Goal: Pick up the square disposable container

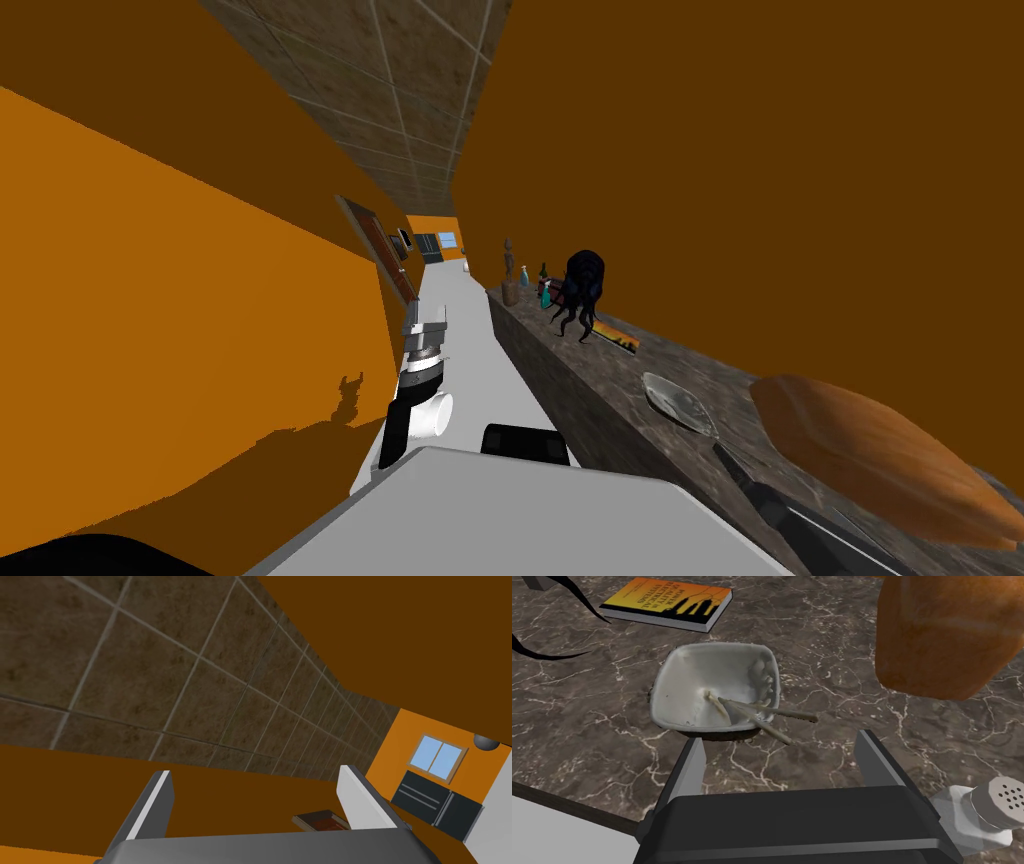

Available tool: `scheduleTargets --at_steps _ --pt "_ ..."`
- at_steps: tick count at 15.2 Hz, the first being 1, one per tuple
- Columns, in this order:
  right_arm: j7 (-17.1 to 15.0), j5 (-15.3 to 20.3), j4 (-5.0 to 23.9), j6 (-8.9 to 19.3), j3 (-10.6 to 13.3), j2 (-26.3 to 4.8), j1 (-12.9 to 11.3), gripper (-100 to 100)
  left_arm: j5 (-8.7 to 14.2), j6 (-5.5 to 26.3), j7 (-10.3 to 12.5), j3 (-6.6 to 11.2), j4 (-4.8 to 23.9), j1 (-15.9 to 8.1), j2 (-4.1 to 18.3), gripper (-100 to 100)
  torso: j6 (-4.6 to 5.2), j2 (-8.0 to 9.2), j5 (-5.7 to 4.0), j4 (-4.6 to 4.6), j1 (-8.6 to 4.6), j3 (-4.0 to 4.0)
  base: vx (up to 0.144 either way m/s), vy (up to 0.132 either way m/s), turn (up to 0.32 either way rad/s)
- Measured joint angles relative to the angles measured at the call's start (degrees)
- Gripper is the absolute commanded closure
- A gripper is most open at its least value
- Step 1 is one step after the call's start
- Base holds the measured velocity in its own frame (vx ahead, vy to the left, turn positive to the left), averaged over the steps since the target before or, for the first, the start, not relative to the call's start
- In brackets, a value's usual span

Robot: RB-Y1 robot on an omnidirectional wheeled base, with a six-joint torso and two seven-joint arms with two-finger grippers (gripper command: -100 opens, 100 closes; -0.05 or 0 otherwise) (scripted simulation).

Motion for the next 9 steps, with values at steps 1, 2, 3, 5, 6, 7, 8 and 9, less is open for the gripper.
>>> scheduleTargets --at_steps 1,2,3,5,6,7,8,9 --pt "-1.18 -0.12 0.12 0.11 -0.05 -0.01 0.09 -100 0.00 0.00 0.00 0.00 0.00 0.00 0.00 0 0.01 0.03 -0.01 0.01 -0.02 0.02 0.022 0.014 0.225" --pt "-2.43 -0.71 0.25 0.69 -0.55 -0.04 0.58 -100 0.00 0.00 0.00 -0.01 0.00 -0.01 0.00 0 -0.04 0.02 0.00 0.01 -0.01 0.01 0.031 0.010 0.262" --pt "-3.71 -1.24 0.24 1.27 -0.87 0.03 1.29 -100 0.00 0.00 0.00 0.00 0.00 -0.01 0.00 0 -0.02 0.00 0.00 0.00 -0.01 0.00 0.025 -0.001 0.089" --pt "-6.09 -1.52 0.30 1.68 -0.92 0.22 1.79 -100 0.00 0.00 0.00 0.00 0.00 0.00 0.00 0 0.02 0.03 -0.01 0.01 -0.04 0.02 0.019 0.004 0.091" --pt "-7.30 -2.06 0.30 2.09 -1.26 0.30 2.55 -100 0.00 0.00 0.00 0.00 0.00 -0.01 0.00 0 -0.03 0.02 0.00 0.01 -0.02 0.02 0.033 0.010 0.249" --pt "-8.55 -2.58 0.69 2.29 -1.39 0.22 3.23 -100 0.00 0.00 0.00 0.00 0.00 0.00 0.00 0 -0.02 0.00 -0.01 0.00 -0.01 0.00 0.026 0.001 0.102" --pt "-9.77 -2.82 0.82 2.42 -1.47 0.26 3.53 -100 0.00 0.00 0.00 0.00 0.00 0.00 0.00 0 0.00 0.00 -0.01 0.00 -0.03 0.00 0.014 -0.002 0.001" --pt "-10.93 -2.88 0.70 2.64 -1.52 0.40 3.65 -100 0.00 0.00 0.00 0.00 0.00 0.00 0.00 0 0.02 0.03 -0.01 0.01 -0.03 0.01 0.023 0.009 0.226"
